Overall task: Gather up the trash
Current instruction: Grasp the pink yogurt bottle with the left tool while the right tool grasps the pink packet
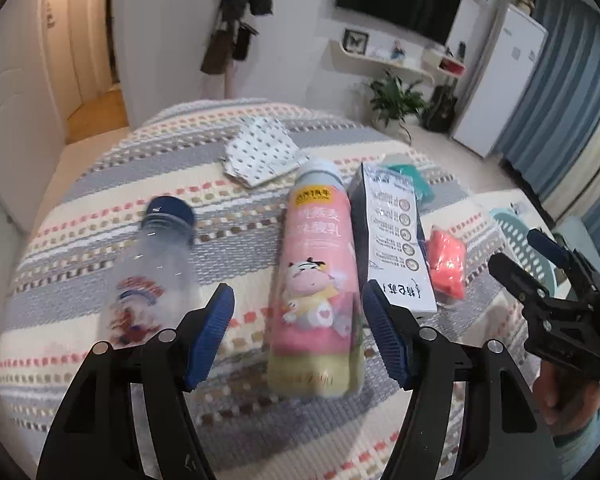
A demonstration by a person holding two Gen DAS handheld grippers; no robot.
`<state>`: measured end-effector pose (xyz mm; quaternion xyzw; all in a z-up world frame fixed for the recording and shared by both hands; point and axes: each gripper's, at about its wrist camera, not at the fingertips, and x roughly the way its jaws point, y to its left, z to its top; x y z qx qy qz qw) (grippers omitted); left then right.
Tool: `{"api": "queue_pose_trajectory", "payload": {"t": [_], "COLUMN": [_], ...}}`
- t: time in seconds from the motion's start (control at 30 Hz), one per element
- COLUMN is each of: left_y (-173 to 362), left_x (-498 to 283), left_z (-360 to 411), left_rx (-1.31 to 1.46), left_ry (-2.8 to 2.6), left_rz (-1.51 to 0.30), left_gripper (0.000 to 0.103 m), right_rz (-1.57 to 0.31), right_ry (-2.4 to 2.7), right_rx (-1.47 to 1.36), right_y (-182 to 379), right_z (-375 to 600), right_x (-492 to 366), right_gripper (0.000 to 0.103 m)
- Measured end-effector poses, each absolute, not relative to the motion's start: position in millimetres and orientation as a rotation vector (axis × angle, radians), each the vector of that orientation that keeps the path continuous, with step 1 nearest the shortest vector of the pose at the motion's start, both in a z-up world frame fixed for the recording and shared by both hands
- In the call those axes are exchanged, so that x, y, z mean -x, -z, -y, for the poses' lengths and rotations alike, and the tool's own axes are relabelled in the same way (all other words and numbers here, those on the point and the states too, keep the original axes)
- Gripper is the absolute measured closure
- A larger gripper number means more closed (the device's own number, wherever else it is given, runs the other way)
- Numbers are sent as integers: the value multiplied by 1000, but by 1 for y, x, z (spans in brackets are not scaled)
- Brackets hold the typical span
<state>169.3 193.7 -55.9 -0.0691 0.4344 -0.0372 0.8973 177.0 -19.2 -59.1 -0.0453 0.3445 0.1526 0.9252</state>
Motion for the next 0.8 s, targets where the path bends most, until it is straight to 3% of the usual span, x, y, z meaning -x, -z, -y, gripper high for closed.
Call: {"api": "queue_pose_trajectory", "payload": {"t": [0.17,0.23,0.3,0.8], "left_y": [64,65,64,69], "left_x": [-185,-189,-186,-192], "left_z": [-188,-186,-186,-189], "left_rx": [172,172,179,94], "left_ry": [100,98,101,6], "left_rz": [-929,-932,-931,-957], "left_gripper": [44,45,46,49], "right_rz": [-805,-839,-861,-979], "right_ry": [-341,-355,-371,-366], "right_rx": [83,75,69,-19], "right_y": [74,78,80,95], "right_z": [18,16,13,-19], "right_x": [-183,-186,-188,-220], "right_gripper": [14,27,33,31]}}
